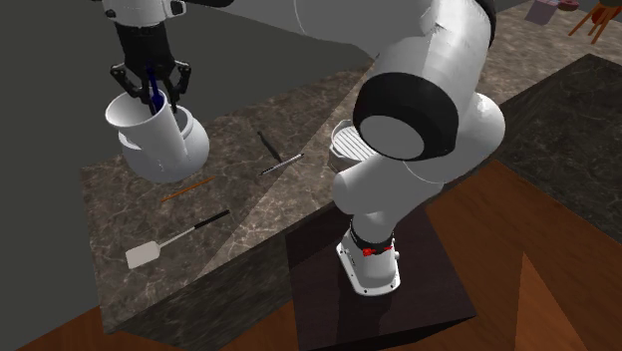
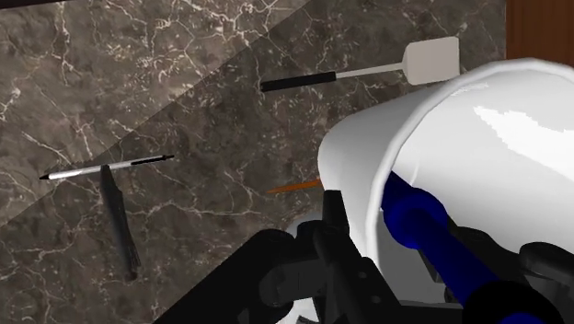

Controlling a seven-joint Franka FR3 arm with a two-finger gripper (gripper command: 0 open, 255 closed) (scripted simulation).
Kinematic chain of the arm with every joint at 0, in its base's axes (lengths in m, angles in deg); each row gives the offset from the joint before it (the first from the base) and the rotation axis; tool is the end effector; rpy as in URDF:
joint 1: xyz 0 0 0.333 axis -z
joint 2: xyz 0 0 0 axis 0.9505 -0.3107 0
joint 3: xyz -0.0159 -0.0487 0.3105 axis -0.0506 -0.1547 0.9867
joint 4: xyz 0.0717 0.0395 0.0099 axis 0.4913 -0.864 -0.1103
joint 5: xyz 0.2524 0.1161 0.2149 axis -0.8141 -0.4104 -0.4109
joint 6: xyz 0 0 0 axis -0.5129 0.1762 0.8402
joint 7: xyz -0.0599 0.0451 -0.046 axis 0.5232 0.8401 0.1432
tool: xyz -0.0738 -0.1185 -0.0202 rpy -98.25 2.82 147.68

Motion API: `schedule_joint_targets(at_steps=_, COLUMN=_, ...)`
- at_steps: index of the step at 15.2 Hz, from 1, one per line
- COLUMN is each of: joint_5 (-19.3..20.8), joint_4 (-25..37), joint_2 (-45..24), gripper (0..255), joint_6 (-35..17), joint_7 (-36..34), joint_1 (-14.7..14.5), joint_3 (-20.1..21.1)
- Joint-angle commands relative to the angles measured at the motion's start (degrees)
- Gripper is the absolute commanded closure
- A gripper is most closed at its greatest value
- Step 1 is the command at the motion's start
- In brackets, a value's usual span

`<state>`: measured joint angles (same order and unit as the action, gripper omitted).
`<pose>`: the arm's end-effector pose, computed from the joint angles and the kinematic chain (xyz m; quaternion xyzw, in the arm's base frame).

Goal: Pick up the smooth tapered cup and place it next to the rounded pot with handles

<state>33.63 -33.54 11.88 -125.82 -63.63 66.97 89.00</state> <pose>0.1813 0.4129 0.5837 -0.9875 -0.1224 0.0602 0.0790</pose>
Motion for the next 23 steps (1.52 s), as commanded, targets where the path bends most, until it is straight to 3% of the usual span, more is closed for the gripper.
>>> schedule_joint_targets(at_steps=1, joint_5=2.8, joint_4=4.4, joint_2=-5.4, gripper=255, joint_6=-1.7, joint_7=-4.6, joint_1=1.3, joint_3=5.2)
schedule_joint_targets(at_steps=3, joint_5=7.6, joint_4=8.8, joint_2=-12.0, gripper=255, joint_6=-3.3, joint_7=-9.6, joint_1=2.5, joint_3=10.9)
schedule_joint_targets(at_steps=5, joint_5=15.3, joint_4=13.7, joint_2=-20.8, gripper=255, joint_6=-4.6, joint_7=-16.2, joint_1=2.3, joint_3=16.8)
schedule_joint_targets(at_steps=7, joint_5=25.4, joint_4=19.3, joint_2=-31.1, gripper=255, joint_6=-4.5, joint_7=-23.8, joint_1=-2.2, joint_3=19.8)
schedule_joint_targets(at_steps=9, joint_5=33.2, joint_4=26.0, joint_2=-39.3, gripper=255, joint_6=-2.8, joint_7=-29.0, joint_1=-10.5, joint_3=17.9)
schedule_joint_targets(at_steps=13, joint_5=44.0, joint_4=43.5, joint_2=-52.4, gripper=255, joint_6=3.4, joint_7=-34.3, joint_1=-27.4, joint_3=12.0)
schedule_joint_targets(at_steps=15, joint_5=48.9, joint_4=56.8, joint_2=-59.6, gripper=255, joint_6=8.6, joint_7=-34.8, joint_1=-37.3, joint_3=8.5)
schedule_joint_targets(at_steps=16, joint_5=52.5, joint_4=69.9, joint_2=-65.4, gripper=255, joint_6=13.8, joint_7=-33.9, joint_1=-45.6, joint_3=5.6)
schedule_joint_targets(at_steps=19, joint_5=50.3, joint_4=59.7, joint_2=-62.3, gripper=255, joint_6=8.2, joint_7=-34.8, joint_1=-40.2, joint_3=7.1)
schedule_joint_targets(at_steps=23, joint_5=49.0, joint_4=51.5, joint_2=-60.4, gripper=255, joint_6=3.1, joint_7=-35.3, joint_1=-36.0, joint_3=8.3)
